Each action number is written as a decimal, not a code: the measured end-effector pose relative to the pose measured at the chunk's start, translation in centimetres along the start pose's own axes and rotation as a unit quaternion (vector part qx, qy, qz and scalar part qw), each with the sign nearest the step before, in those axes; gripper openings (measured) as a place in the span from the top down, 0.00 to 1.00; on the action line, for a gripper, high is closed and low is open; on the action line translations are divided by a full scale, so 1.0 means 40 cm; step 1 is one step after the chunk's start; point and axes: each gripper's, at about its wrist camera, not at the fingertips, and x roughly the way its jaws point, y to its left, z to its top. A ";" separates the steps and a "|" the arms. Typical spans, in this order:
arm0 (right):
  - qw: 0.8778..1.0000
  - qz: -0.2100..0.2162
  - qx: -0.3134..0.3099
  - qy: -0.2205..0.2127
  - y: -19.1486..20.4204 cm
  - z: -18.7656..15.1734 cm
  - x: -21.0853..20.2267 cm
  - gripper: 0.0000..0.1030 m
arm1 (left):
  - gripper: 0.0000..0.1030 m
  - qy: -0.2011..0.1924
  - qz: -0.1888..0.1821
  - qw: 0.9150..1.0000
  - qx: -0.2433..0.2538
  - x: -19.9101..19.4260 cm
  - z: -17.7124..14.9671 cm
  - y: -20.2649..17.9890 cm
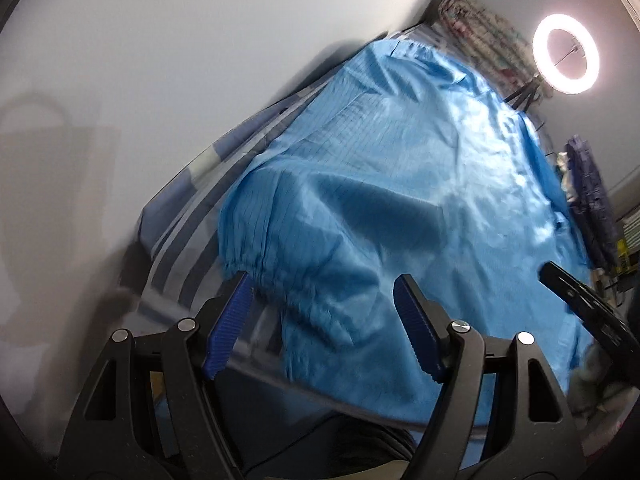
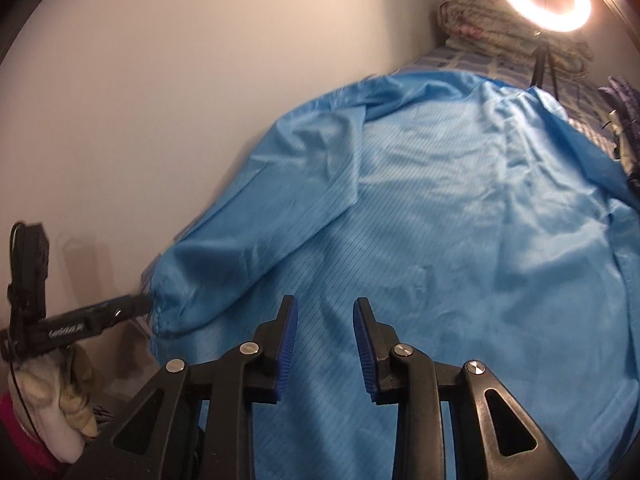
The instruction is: Fold large clothes
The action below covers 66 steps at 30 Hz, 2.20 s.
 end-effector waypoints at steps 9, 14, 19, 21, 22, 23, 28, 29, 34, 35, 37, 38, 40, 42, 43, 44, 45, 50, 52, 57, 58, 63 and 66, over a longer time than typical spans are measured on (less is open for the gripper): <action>0.999 0.022 0.019 0.015 -0.005 0.023 0.061 0.76 | 0.99 -0.084 0.036 0.990 0.104 -0.030 0.033 -0.063; 0.997 0.054 0.054 0.019 -0.009 0.068 0.112 0.79 | 1.00 -0.148 0.026 0.976 0.159 -0.135 0.044 -0.105; 0.992 0.083 0.088 0.023 -0.001 0.123 0.185 0.80 | 1.00 -0.196 0.025 0.954 0.225 -0.218 0.038 -0.145; 0.990 0.097 0.096 0.025 0.007 0.146 0.216 0.80 | 1.00 -0.207 0.024 0.946 0.249 -0.233 0.037 -0.167; 0.990 0.103 0.095 0.031 0.015 0.157 0.237 0.80 | 1.00 -0.212 0.022 0.942 0.260 -0.237 0.033 -0.172; 0.989 0.110 0.089 0.045 0.027 0.166 0.261 0.80 | 1.00 -0.218 0.022 0.937 0.271 -0.240 0.027 -0.178; 0.991 0.090 0.034 0.093 0.040 0.183 0.253 0.79 | 1.00 -0.234 0.022 0.925 0.300 -0.236 0.009 -0.184; 0.992 0.085 0.033 0.086 0.025 0.193 0.224 0.76 | 1.00 -0.230 0.016 0.925 0.301 -0.232 0.009 -0.184; 0.995 0.077 0.038 0.057 -0.016 0.303 0.137 0.64 | 1.00 -0.226 0.008 0.915 0.335 -0.221 -0.021 -0.209; 0.995 0.074 0.035 0.055 -0.011 0.331 0.134 0.59 | 1.00 -0.224 0.005 0.912 0.344 -0.218 -0.031 -0.218; 0.996 0.067 0.023 0.053 0.011 0.397 0.140 0.46 | 1.00 -0.222 0.005 0.906 0.360 -0.209 -0.046 -0.233; 0.996 0.068 0.016 0.055 0.030 0.423 0.151 0.38 | 1.00 -0.220 0.005 0.903 0.369 -0.202 -0.056 -0.240; 0.996 0.068 0.007 0.064 0.064 0.477 0.189 0.37 | 1.00 -0.214 0.004 0.899 0.381 -0.191 -0.070 -0.249; 0.994 0.074 0.003 0.080 0.095 0.517 0.229 0.37 | 1.00 -0.208 0.003 0.896 0.391 -0.181 -0.082 -0.261; 0.993 0.075 0.003 0.089 0.113 0.536 0.253 0.37 | 1.00 -0.208 0.003 0.895 0.396 -0.179 -0.087 -0.262; 0.992 0.071 0.003 0.100 0.131 0.554 0.280 0.37 | 1.00 -0.208 0.004 0.892 0.401 -0.177 -0.093 -0.264; 0.992 0.066 0.002 0.108 0.142 0.561 0.302 0.37 | 1.00 -0.209 0.005 0.891 0.403 -0.176 -0.099 -0.274; 0.988 0.012 -0.027 0.153 0.207 0.575 0.402 0.38 | 1.00 -0.211 0.006 0.886 0.412 -0.178 -0.101 -0.272; 0.986 -0.006 -0.039 0.165 0.224 0.574 0.426 0.39 | 1.00 -0.210 0.007 0.884 0.417 -0.174 -0.104 -0.274; 0.981 -0.022 -0.059 0.185 0.244 0.564 0.457 0.58 | 1.00 -0.210 0.008 0.879 0.428 -0.160 -0.116 -0.286; 0.980 -0.020 -0.061 0.187 0.244 0.562 0.459 0.63 | 1.00 -0.209 0.009 0.878 0.430 -0.157 -0.118 -0.287; 0.984 -0.013 -0.041 0.171 0.209 0.565 0.428 1.00 | 1.00 -0.213 0.020 0.876 0.432 -0.156 -0.120 -0.280; 0.990 -0.006 -0.018 0.138 0.163 0.579 0.370 1.00 | 1.00 -0.221 0.028 0.872 0.435 -0.162 -0.120 -0.276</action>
